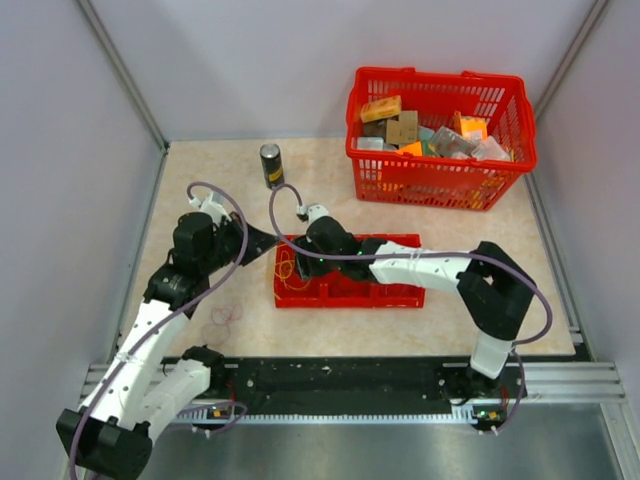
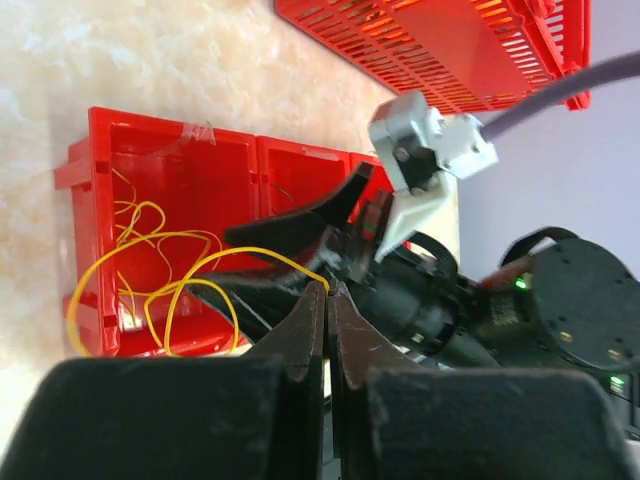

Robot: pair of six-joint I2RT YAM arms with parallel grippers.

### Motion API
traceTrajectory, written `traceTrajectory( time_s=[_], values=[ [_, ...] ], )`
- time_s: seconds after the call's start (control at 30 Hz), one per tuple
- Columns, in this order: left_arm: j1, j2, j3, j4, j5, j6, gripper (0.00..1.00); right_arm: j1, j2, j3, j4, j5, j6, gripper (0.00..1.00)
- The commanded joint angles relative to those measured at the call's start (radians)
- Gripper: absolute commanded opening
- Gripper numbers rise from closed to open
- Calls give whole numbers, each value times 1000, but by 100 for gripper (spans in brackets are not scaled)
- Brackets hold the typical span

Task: Untangle the cables

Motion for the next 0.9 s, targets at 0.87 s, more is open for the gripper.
traceTrajectory(
  time_s=[0.87],
  values=[
    [-201, 638, 22, 281, -200, 62, 1, -14, -1190, -424, -414, 81, 97, 68]
  ],
)
